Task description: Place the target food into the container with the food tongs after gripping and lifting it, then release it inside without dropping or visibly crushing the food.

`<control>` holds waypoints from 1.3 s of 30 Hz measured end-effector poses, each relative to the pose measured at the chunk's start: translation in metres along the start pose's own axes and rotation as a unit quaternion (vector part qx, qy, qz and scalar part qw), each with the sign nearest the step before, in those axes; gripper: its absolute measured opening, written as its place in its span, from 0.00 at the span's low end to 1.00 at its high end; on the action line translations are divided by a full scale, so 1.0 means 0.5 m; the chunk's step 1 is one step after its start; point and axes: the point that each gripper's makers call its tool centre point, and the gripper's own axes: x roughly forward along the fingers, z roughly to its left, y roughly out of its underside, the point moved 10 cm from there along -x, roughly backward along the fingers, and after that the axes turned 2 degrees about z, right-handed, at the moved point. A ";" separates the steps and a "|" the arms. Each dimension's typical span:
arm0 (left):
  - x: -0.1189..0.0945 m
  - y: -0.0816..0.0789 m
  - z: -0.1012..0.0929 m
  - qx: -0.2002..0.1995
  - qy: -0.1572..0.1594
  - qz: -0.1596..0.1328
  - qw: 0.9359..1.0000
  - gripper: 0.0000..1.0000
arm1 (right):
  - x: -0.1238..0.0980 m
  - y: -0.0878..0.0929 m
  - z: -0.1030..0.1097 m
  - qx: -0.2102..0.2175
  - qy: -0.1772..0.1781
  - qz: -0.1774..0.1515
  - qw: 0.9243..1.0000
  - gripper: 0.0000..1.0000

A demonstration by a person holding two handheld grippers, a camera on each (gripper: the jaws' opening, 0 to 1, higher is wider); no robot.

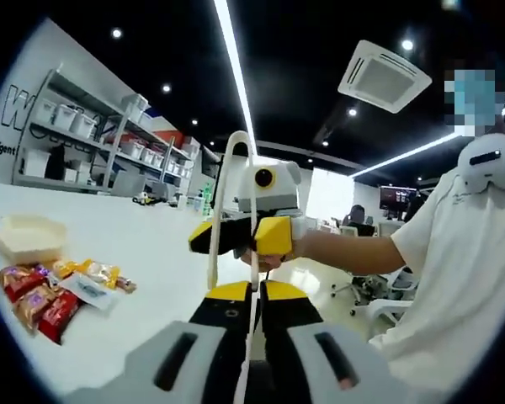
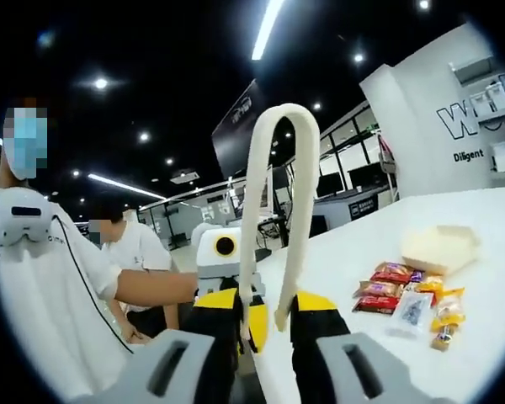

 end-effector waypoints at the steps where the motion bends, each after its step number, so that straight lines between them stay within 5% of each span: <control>1: 0.000 -0.002 -0.001 0.002 0.001 0.001 1.000 0.06 | -0.001 0.000 0.001 0.003 -0.001 0.000 1.000 0.17; 8: 0.005 -0.018 0.000 -0.006 0.009 -0.014 1.000 0.03 | 0.012 0.014 0.008 -0.002 0.000 0.027 1.000 0.18; 14: 0.009 -0.010 -0.004 -0.024 0.029 0.009 0.999 0.02 | 0.005 0.012 0.011 0.005 -0.002 0.017 1.000 0.22; 17: 0.009 -0.013 -0.008 -0.014 0.041 0.014 0.999 0.02 | 0.005 0.013 0.018 -0.031 -0.013 0.008 0.999 0.25; 25: 0.010 -0.023 -0.013 -0.015 0.060 0.011 0.998 0.02 | 0.014 0.012 0.027 0.013 -0.039 0.003 0.999 0.24; 26: 0.010 -0.023 -0.013 -0.019 0.063 0.010 0.998 0.02 | 0.013 0.014 0.035 0.046 -0.054 0.018 0.997 0.22; 32: 0.008 -0.020 -0.007 -0.019 0.030 -0.014 0.999 0.04 | 0.012 0.006 0.026 0.027 -0.026 0.002 0.999 0.16; 35: -0.004 -0.001 0.001 -0.020 0.011 0.017 1.000 0.10 | -0.009 -0.015 0.004 0.030 0.005 -0.037 0.999 0.16; 39: -0.030 0.017 0.022 -0.023 -0.039 0.024 0.999 0.20 | -0.027 -0.021 -0.026 0.019 0.061 -0.033 0.997 0.17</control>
